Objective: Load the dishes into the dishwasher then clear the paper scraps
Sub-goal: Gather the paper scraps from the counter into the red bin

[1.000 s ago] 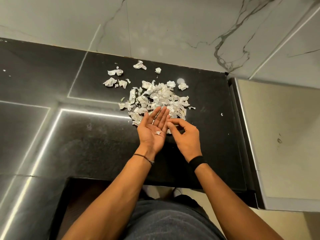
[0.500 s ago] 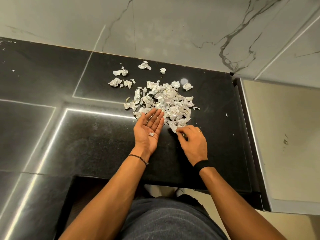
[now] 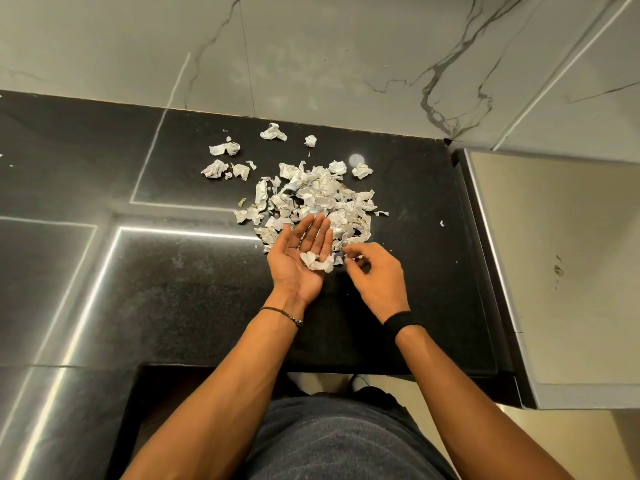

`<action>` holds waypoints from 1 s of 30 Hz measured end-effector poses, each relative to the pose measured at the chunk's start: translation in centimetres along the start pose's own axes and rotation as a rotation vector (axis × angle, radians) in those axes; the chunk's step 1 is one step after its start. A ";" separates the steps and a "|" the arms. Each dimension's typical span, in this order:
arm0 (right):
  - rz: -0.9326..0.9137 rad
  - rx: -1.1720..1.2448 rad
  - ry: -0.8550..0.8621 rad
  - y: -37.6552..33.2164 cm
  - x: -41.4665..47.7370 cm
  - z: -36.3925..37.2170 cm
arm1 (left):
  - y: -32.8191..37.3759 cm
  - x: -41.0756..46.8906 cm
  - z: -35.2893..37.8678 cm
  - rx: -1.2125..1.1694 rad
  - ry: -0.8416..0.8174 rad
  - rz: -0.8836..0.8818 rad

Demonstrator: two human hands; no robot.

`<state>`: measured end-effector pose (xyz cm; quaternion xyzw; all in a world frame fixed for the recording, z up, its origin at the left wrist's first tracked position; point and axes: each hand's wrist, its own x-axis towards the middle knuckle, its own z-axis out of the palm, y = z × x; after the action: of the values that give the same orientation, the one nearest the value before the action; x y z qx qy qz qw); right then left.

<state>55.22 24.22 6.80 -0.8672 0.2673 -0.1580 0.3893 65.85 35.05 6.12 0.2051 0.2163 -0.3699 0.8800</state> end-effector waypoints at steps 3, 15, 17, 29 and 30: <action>-0.125 -0.321 -0.156 1.3 0.2 1.3 | 0.4 0.0 -0.4 -0.035 -0.003 -0.004; -0.107 0.132 0.036 -2.5 -1.2 0.7 | 0.3 0.2 -0.6 0.068 0.062 0.038; -0.119 0.185 -0.023 -3.5 -1.0 0.8 | -0.2 0.1 -0.5 0.051 0.046 0.004; -0.215 -0.279 -0.135 1.2 -1.0 4.0 | 2.1 -0.5 -1.7 -0.034 0.038 0.105; -0.222 -0.288 -0.130 1.1 -0.9 4.0 | 2.3 -0.6 -1.8 -0.027 0.042 0.115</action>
<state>56.02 26.54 3.35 -0.9465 0.1643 -0.1038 0.2577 66.77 37.76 5.43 0.2129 0.2276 -0.3112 0.8978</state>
